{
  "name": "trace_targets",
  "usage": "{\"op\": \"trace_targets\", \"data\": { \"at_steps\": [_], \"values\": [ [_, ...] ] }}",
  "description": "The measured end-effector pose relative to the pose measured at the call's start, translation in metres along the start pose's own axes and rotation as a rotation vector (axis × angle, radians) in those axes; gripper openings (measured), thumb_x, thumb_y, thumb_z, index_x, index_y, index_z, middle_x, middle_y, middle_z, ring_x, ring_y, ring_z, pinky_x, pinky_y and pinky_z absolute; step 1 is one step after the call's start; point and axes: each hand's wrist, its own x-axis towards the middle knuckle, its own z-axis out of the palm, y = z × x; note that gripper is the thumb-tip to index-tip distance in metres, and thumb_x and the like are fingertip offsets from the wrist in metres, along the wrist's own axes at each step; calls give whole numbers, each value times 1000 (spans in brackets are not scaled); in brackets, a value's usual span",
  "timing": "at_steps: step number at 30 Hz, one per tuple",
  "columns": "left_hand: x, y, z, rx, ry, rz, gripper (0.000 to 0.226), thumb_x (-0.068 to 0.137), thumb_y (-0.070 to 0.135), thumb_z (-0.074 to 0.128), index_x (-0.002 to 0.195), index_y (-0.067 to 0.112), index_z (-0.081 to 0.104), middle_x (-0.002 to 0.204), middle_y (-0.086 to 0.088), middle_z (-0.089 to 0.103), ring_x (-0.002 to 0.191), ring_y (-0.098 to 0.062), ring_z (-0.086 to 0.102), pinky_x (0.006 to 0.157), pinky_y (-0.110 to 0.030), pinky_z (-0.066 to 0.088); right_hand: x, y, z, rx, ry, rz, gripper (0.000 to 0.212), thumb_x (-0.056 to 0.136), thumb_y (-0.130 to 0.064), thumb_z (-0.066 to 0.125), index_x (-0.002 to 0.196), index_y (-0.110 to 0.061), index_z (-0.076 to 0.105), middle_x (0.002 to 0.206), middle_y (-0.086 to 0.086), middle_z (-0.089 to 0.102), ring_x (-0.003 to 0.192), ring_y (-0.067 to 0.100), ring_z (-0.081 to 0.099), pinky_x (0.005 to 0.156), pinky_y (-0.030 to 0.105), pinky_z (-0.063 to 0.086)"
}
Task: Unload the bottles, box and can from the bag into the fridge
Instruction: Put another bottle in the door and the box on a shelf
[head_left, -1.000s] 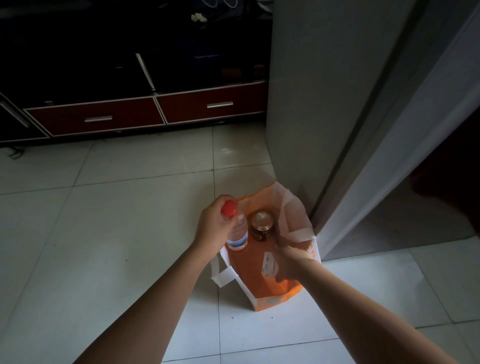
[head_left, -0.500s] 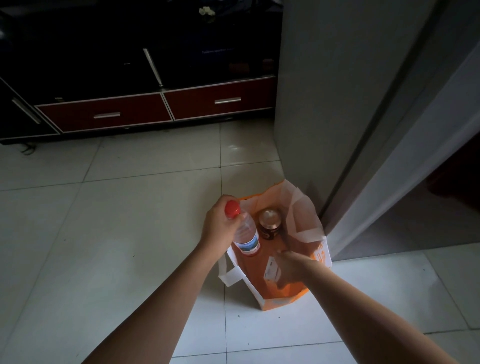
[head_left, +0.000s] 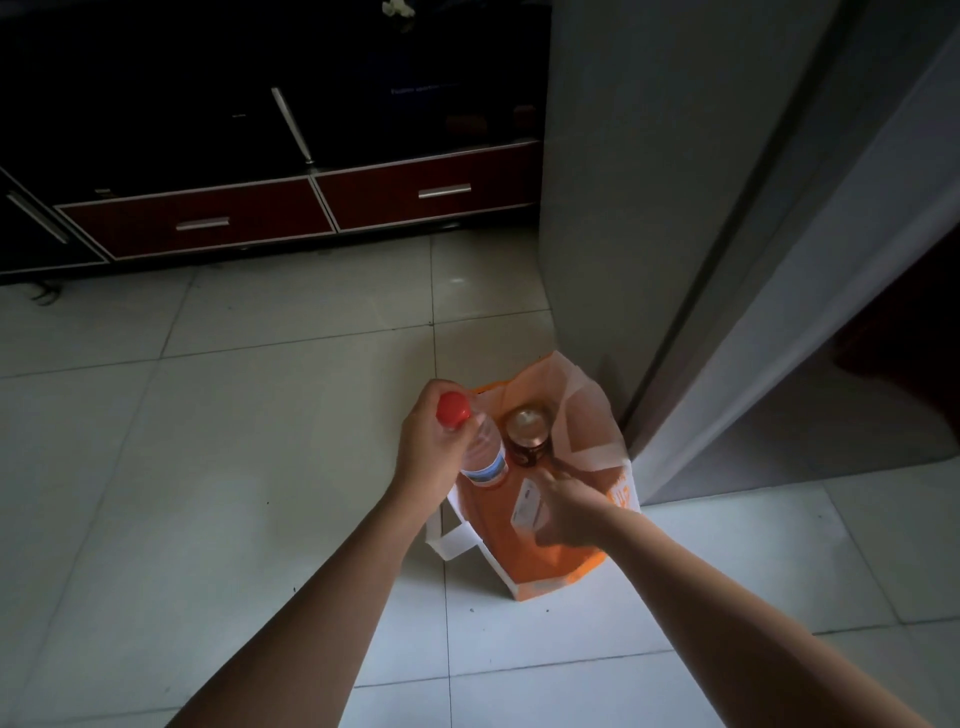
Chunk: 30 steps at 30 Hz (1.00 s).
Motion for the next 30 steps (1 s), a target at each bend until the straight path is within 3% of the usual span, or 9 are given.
{"op": "trace_targets", "data": {
  "at_steps": [3, 6, 10, 13, 19, 23, 27, 30],
  "values": [
    [-8, 31, -13, 17, 32, -11, 20, 76, 2, 67, 87, 12, 53, 79, 3, 59, 74, -10, 55, 63, -8, 42, -27, -19, -26, 86, 77, 16, 86, 73, -17, 69, 140, -13, 16, 131, 14, 49, 115, 31, 51, 92, 32, 44],
    [-22, 74, -30, 63, 46, -20, 22, 76, 4, 68, 88, 14, 53, 79, 5, 58, 75, -13, 54, 61, -2, 39, -65, -42, -59, 181, 166, 30, 101, 73, -18, 71, 144, -12, 0, 135, 14, 45, 117, 31, 48, 92, 34, 43],
    [-38, 141, -59, 128, 63, -25, 27, 77, 10, 69, 101, 9, 55, 92, 0, 59, 86, -16, 54, 79, -20, 43, -130, -78, -111, 327, 285, 6, 84, 72, -19, 73, 137, -14, 21, 131, 9, 47, 114, 29, 50, 81, 28, 40],
    [-51, 201, -81, 137, 72, -21, 28, 78, 10, 68, 103, 9, 55, 92, 1, 58, 87, -16, 53, 87, -26, 43, -186, -106, -154, 484, 368, -12, 66, 72, -18, 75, 127, -18, 37, 120, 0, 50, 106, 14, 49, 84, 25, 43],
    [-86, 330, -120, 153, 7, 42, 21, 79, 8, 66, 98, 9, 56, 86, 3, 56, 78, -9, 52, 70, -7, 37, -309, -149, -229, 665, 496, 3, 48, 76, -19, 72, 111, -26, 41, 103, -13, 46, 96, 4, 46, 86, 17, 41],
    [-121, 415, -139, 137, -77, 62, 20, 80, 10, 66, 95, 14, 55, 86, 5, 58, 78, -8, 53, 72, -11, 40, -399, -165, -265, 746, 548, 38, 50, 74, -15, 74, 109, -24, 39, 101, -5, 50, 96, 11, 51, 74, 8, 41],
    [-153, 497, -145, 144, -184, 108, 22, 77, 10, 68, 96, 11, 57, 91, -4, 62, 84, -19, 57, 78, -28, 45, -485, -174, -301, 803, 631, 78, 48, 75, -8, 72, 108, -22, 39, 93, -11, 49, 89, 6, 50, 64, -1, 44],
    [-171, 552, -137, 145, -260, 188, 21, 77, 9, 69, 95, 11, 57, 88, -1, 60, 81, -16, 54, 71, -21, 40, -538, -172, -328, 777, 728, 119, 47, 76, -13, 71, 111, -20, 41, 99, -3, 52, 88, 9, 52, 63, -2, 42]
  ]
}}
